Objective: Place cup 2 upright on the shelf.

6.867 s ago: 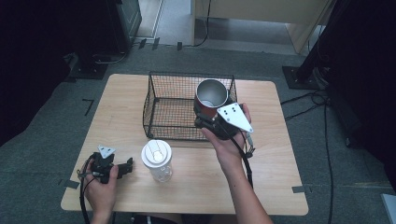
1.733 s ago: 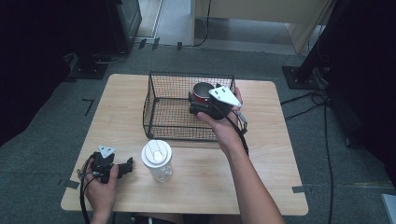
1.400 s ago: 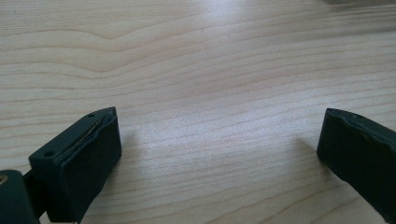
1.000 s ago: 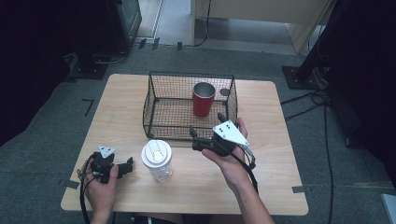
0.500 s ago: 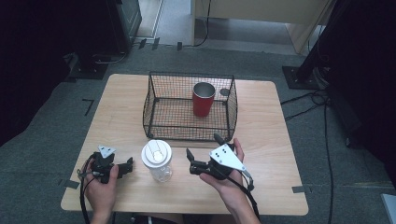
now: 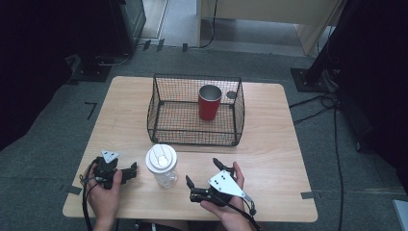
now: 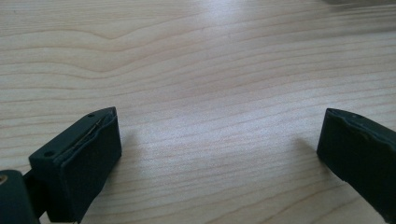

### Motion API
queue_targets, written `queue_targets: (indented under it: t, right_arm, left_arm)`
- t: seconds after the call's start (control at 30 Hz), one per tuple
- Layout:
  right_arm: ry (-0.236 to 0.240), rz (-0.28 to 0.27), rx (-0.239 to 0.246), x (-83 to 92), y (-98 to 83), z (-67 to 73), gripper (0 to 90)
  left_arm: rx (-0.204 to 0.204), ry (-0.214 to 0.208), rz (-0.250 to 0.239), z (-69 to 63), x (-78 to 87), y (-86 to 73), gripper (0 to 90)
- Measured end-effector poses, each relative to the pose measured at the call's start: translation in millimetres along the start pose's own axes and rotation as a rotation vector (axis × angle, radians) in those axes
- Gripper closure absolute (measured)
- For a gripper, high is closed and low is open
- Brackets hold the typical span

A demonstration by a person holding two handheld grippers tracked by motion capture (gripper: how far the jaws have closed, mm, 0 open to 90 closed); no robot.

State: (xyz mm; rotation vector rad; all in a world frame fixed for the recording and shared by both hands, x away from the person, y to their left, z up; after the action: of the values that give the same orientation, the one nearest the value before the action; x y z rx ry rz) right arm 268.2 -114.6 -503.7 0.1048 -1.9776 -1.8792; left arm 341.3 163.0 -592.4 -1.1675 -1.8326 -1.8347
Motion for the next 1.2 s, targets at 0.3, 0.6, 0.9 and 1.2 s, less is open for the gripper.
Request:
queue_targets:
  t: [0.3,0.6,0.9,1.2]
  right_arm:
    - [0.055,0.022,-0.01,-1.9,-15.4,22.6,0.0]
    - [0.101,0.03,-0.027,-9.7,-18.5,44.9,0.0]
    - [0.126,0.026,-0.031,-20.9,-12.8,61.2,0.0]
    - [0.139,0.018,-0.032,-32.1,-7.1,73.9,0.0]
  left_arm:
    - [0.001,0.0,-0.001,-0.1,0.0,0.0,0.5]
    - [0.0,0.0,0.0,0.0,0.0,0.0,0.5]
    - [-0.002,0.0,0.002,0.1,0.1,-0.1,0.5]
    - [0.0,0.0,0.0,0.0,0.0,0.0,0.4]
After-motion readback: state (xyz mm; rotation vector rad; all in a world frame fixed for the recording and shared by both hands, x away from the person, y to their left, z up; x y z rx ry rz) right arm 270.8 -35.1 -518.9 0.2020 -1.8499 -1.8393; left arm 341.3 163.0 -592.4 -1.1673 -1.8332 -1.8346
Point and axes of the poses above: each handheld gripper's, and its own axes: x roughly backward along the jaws, y roughly out of its top, z roughly to its left, the point moved 10 cm from there along -x, roughly forward along the jaws, and after that the axes turned 12 degrees about -y, right-handed, at the moved point
